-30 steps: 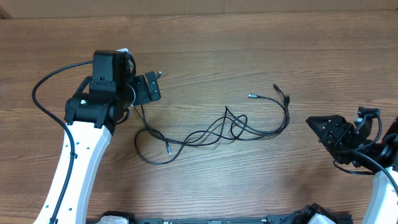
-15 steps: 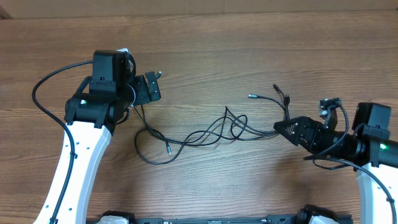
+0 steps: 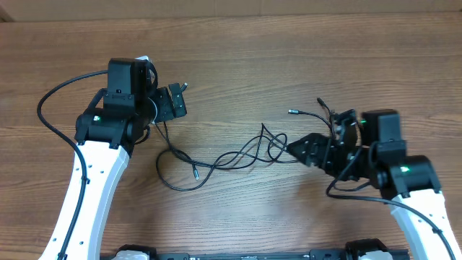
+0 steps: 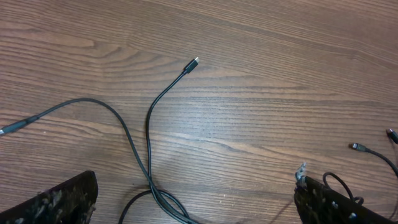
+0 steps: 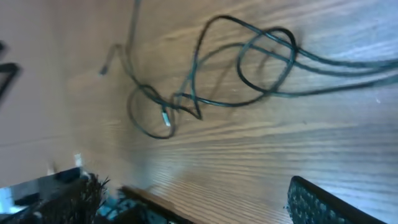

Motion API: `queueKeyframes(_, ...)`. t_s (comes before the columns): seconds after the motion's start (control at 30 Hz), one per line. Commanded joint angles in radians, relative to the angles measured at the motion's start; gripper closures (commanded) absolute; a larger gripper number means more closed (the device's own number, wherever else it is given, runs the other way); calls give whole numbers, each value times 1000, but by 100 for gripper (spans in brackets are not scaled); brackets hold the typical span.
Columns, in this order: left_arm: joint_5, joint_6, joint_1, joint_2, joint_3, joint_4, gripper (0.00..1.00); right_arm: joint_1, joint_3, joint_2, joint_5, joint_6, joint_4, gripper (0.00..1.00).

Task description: Untangle cables

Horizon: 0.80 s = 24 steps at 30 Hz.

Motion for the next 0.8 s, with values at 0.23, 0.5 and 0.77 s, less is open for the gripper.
queueKeyframes(0.23, 10, 12, 2, 0, 10, 0, 0, 285, 19, 179, 257, 229, 138, 0)
queueKeyframes(0.5, 11, 12, 2, 0, 10, 0, 0, 310, 19, 344, 203, 233, 266, 0)
queueKeyframes(0.77, 10, 11, 2, 0, 10, 0, 0, 310, 19, 417, 180, 233, 391, 20)
